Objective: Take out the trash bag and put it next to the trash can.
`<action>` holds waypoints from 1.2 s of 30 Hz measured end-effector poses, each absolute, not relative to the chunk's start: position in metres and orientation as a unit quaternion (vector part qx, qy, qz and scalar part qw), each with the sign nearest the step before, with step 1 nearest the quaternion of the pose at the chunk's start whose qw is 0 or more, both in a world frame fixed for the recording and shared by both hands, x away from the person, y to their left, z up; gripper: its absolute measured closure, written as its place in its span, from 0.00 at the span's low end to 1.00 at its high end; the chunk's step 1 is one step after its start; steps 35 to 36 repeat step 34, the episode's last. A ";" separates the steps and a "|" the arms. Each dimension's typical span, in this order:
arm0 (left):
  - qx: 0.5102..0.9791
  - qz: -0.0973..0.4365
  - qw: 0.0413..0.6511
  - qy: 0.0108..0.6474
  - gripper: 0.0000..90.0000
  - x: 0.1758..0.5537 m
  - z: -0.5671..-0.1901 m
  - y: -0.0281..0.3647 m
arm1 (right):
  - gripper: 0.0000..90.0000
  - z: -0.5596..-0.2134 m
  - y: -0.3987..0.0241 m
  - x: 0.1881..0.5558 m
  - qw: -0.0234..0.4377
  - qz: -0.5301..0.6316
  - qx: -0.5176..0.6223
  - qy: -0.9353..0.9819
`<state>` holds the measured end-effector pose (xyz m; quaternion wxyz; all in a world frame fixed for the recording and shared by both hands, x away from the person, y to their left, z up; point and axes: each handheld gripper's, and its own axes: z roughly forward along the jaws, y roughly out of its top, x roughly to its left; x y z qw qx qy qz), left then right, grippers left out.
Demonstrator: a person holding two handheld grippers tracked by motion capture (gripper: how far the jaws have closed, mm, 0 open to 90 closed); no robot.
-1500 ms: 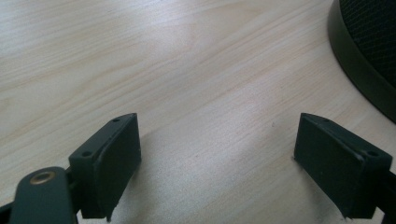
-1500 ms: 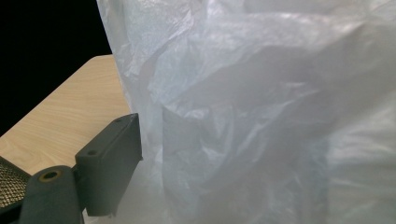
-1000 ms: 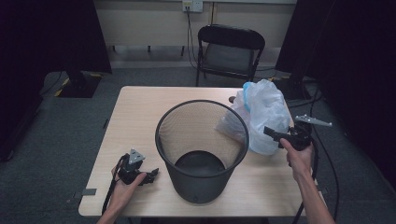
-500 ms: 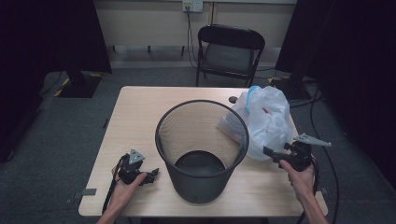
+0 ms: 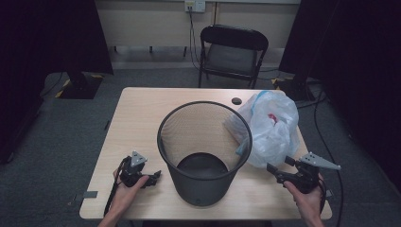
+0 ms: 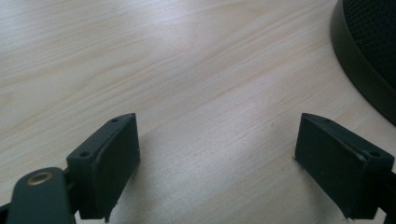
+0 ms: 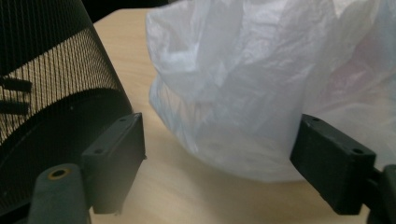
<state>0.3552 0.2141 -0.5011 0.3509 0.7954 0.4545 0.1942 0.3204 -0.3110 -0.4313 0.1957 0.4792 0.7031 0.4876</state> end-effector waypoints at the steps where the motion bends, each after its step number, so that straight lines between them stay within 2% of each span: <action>1: 0.799 0.194 0.348 0.451 0.14 0.355 -0.501 0.214 | 0.24 -0.433 -0.311 0.318 0.197 0.483 0.482 0.704; 6: 0.798 0.194 0.348 0.452 0.13 0.355 -0.501 0.214 | 0.29 -0.450 -0.309 0.315 0.182 0.457 0.490 0.719; 9: 0.800 0.194 0.347 0.450 0.13 0.355 -0.501 0.214 | 0.34 -0.465 -0.306 0.325 0.167 0.433 0.503 0.729; 16: 0.799 0.195 0.346 0.451 0.13 0.355 -0.501 0.214 | 0.26 -0.488 -0.299 0.348 0.150 0.378 0.514 0.755; 20: 0.798 0.195 0.345 0.453 0.13 0.353 -0.501 0.213 | 0.21 -0.493 -0.291 0.349 0.169 0.355 0.503 0.769; 24: 0.795 0.198 0.345 0.458 0.13 0.353 -0.501 0.211 | 0.15 -0.499 -0.279 0.346 0.210 0.339 0.477 0.783; 36: 0.786 0.203 0.344 0.472 0.13 0.350 -0.501 0.209 | 0.14 -0.500 -0.277 0.347 0.213 0.339 0.481 0.780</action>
